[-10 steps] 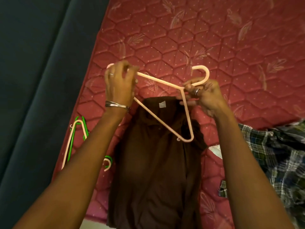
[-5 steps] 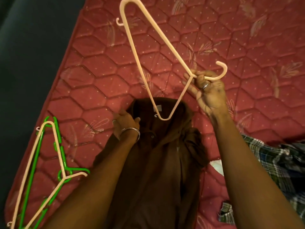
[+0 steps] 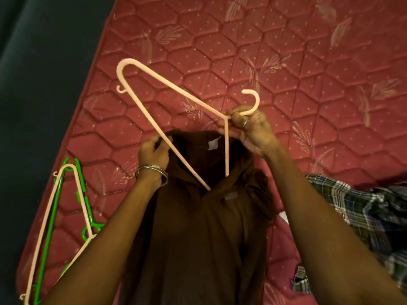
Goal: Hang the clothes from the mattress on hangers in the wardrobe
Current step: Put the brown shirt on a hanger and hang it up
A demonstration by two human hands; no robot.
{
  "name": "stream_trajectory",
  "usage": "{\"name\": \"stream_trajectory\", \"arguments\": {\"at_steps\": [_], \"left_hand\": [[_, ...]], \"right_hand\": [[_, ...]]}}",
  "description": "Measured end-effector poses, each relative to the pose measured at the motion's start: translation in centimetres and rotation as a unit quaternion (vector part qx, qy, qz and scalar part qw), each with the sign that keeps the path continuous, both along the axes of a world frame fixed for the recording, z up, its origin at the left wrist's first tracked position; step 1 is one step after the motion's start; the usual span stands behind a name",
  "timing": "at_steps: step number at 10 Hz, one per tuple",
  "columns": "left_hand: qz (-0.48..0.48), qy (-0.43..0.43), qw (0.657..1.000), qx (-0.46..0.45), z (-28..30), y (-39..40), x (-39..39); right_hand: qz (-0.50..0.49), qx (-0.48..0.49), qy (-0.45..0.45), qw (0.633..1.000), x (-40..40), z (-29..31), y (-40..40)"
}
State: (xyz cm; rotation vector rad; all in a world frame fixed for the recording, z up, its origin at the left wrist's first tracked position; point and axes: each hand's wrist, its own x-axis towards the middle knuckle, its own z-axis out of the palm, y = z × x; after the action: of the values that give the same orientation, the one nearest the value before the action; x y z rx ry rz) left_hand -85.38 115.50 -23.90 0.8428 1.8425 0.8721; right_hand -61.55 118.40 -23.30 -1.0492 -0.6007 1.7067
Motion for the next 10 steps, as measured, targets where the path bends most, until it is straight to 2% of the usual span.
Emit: {"name": "stream_trajectory", "arguments": {"at_steps": [1, 3, 4, 5, 6, 7, 8, 9, 10], "left_hand": [[0.045, -0.016, 0.999, 0.02, 0.6, 0.2, -1.7], [0.054, 0.064, 0.995, 0.054, 1.2, 0.5, -3.9], [0.031, 0.08, 0.996, 0.038, 1.7, 0.7, -4.6], [-0.11, 0.228, 0.966, 0.046, 3.8, 0.7, -4.6], [-0.196, 0.319, 0.922, 0.098, 4.1, 0.3, -4.7], [-0.201, 0.389, 0.894, 0.093, 3.7, -0.3, -4.8], [-0.204, 0.406, 0.888, 0.069, 3.6, -0.6, -4.4], [-0.188, 0.388, 0.899, 0.074, 4.2, 0.1, -3.5], [-0.217, 0.368, 0.901, 0.074, 4.2, 1.2, -1.7]], "right_hand": [[0.03, 0.001, -0.046, 0.998, 1.2, 0.3, -1.0], [0.122, 0.007, -0.115, 0.986, 4.1, 2.7, -2.0], [0.154, -0.003, -0.15, 0.977, 4.4, 3.9, -2.9], [0.134, -0.012, -0.197, 0.971, 3.9, 5.4, -3.6], [0.123, -0.009, -0.221, 0.967, 3.0, 6.4, -4.2], [0.108, 0.016, -0.216, 0.97, 1.9, 8.1, -5.0], [0.101, -0.003, -0.237, 0.966, 2.2, 7.8, -5.0], [0.178, -0.018, -0.283, 0.942, 3.0, 5.1, -3.7], [0.282, 0.021, -0.321, 0.904, 0.9, 5.0, -2.1]]}}
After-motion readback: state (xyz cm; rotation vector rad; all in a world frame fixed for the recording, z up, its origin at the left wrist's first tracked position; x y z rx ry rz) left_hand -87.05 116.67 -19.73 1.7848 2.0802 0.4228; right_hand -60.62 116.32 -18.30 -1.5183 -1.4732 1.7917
